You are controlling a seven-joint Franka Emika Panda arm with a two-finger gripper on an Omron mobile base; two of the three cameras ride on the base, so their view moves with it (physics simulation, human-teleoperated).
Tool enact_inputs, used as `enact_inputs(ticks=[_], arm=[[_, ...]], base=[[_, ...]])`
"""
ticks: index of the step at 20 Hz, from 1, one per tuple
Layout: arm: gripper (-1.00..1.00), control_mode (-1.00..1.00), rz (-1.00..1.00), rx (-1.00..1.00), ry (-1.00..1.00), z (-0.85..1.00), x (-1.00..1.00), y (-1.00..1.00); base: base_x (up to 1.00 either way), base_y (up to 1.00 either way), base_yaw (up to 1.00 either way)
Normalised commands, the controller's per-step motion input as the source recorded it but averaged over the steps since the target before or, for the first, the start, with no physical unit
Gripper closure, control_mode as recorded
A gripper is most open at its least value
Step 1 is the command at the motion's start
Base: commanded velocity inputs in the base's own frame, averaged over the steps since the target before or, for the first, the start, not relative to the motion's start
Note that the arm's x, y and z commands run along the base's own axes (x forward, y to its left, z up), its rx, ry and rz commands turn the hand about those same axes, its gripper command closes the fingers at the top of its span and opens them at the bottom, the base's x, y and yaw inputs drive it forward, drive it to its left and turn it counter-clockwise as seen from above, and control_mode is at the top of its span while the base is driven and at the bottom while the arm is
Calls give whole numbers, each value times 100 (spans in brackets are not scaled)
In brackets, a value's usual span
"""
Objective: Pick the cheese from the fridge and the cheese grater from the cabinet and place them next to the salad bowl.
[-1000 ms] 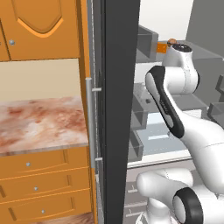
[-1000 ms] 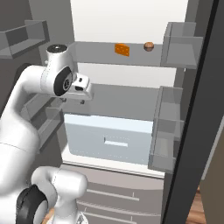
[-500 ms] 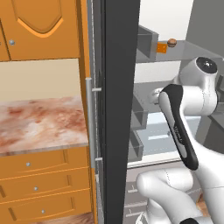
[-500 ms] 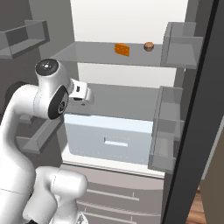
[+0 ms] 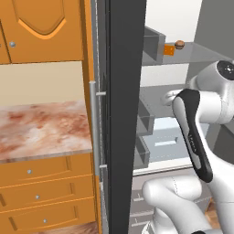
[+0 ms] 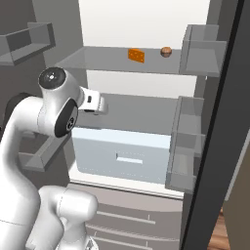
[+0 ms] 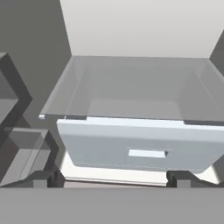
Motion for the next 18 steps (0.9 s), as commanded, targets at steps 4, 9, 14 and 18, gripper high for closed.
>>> enact_inputs(ticks=[4, 9, 14, 18], arm=[[-100, -100, -5, 0, 0, 34, -22, -6], [-100, -100, -7, 0, 0, 24, -32, -16], [-100, 100, -2, -2, 0, 4, -10, -8], [-100, 100, 0, 0, 0, 0, 0, 0]], base=[[0, 0, 0], [0, 0, 0], [0, -11, 0], [2, -43, -5]])
